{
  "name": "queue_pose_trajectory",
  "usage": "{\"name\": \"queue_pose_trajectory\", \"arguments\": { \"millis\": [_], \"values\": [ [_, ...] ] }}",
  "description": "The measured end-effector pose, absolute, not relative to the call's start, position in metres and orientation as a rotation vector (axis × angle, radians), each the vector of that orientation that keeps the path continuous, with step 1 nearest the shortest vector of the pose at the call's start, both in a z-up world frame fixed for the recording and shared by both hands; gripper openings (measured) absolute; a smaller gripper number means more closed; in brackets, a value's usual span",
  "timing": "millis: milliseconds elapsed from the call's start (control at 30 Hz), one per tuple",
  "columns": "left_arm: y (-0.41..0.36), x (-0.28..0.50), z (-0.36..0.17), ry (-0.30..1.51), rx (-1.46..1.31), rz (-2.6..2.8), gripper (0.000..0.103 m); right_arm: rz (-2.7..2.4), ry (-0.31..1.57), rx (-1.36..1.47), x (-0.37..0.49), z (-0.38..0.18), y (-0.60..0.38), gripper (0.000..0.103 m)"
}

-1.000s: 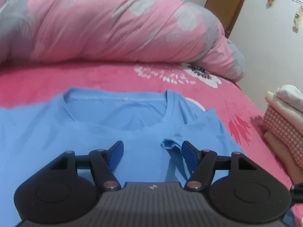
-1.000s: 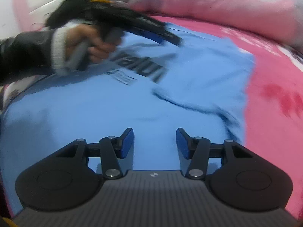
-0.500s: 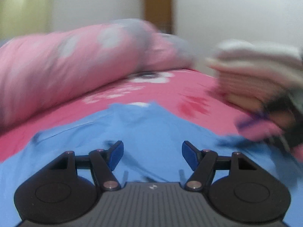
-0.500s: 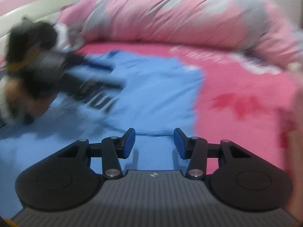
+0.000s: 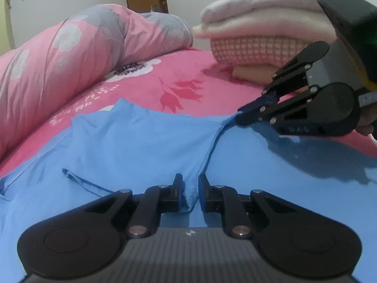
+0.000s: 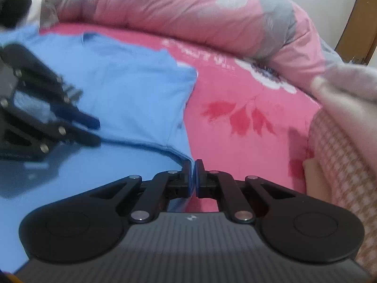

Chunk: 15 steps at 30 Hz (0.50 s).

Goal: Fold clothes

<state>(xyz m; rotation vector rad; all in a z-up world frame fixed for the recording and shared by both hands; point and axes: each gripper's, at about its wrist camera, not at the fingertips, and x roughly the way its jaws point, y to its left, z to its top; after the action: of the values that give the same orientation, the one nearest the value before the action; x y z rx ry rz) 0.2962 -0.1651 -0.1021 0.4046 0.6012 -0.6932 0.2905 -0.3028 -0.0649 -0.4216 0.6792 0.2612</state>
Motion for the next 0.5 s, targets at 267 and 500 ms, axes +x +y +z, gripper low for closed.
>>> {"name": "queue_pose_trajectory", "arguments": {
  "millis": [267,500],
  "values": [
    [-0.13,0.278,-0.08,0.557,0.289,-0.807,0.04,0.248,0.702,-0.456,0.274,-0.054,-0.317,0.024],
    [-0.117,0.297,-0.078,0.581,0.104,-0.708,0.038,0.326,0.619,-0.217,0.293,-0.007,-0.344,0.022]
  ]
}}
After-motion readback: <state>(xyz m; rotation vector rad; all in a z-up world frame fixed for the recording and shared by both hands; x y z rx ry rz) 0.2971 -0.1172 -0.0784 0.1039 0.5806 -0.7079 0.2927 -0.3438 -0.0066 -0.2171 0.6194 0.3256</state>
